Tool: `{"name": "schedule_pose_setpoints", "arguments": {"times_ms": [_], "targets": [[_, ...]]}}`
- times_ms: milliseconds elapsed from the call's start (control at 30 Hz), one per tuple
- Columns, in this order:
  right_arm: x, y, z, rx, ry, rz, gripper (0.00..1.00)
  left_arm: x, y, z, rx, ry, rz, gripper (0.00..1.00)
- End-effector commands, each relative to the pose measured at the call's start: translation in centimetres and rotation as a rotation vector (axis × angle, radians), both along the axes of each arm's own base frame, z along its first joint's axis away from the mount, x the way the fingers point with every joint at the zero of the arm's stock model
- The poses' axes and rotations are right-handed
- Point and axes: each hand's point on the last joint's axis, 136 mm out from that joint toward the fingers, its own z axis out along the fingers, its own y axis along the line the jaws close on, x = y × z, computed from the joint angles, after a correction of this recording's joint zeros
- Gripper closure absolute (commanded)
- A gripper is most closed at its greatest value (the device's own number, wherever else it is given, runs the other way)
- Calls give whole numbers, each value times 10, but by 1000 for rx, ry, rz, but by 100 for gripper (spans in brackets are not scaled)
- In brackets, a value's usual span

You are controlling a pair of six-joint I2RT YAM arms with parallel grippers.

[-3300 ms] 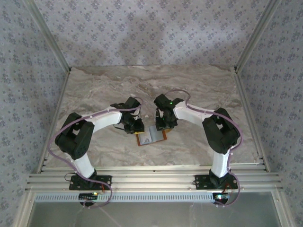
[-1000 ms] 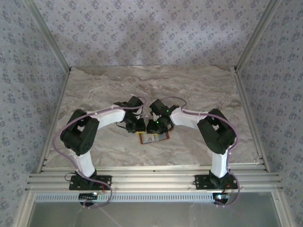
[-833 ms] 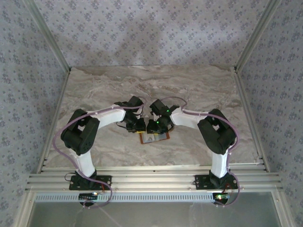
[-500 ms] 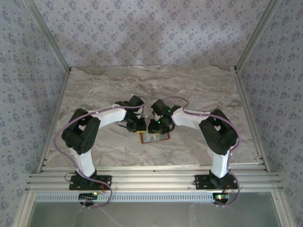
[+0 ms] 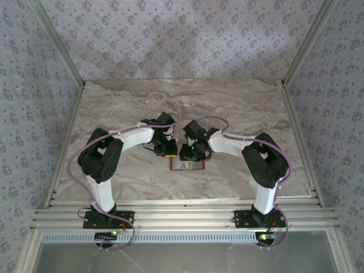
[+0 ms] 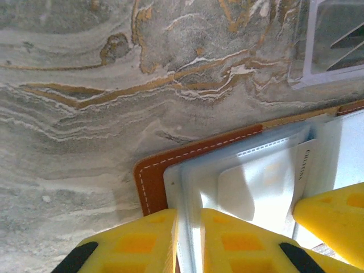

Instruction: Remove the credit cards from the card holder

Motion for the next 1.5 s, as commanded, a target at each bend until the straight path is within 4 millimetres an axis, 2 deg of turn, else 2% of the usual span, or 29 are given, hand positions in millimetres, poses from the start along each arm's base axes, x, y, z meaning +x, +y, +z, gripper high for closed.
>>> {"name": "schedule_pose_setpoints", "arguments": {"times_ms": [0, 167, 300, 567, 733, 1167, 1467], "targets": [[-10, -10, 3, -9, 44, -18, 65, 6, 9, 8, 39, -26, 5, 80], [-2, -12, 17, 16, 16, -36, 65, -4, 3, 20, 22, -29, -4, 80], [4, -17, 23, 30, 7, -47, 65, -14, -2, 20, 17, -20, -8, 79], [10, -19, 17, 51, 39, -37, 65, -22, -4, 12, 22, -2, -13, 79], [11, -12, 15, 68, 63, -26, 65, -27, 5, -1, 69, 13, -17, 81], [13, 0, 12, 126, 79, -3, 67, -32, 16, -15, 117, 26, -23, 82], [14, -5, -2, 110, 107, -19, 67, -33, 27, -25, 137, 30, -45, 83]]}}
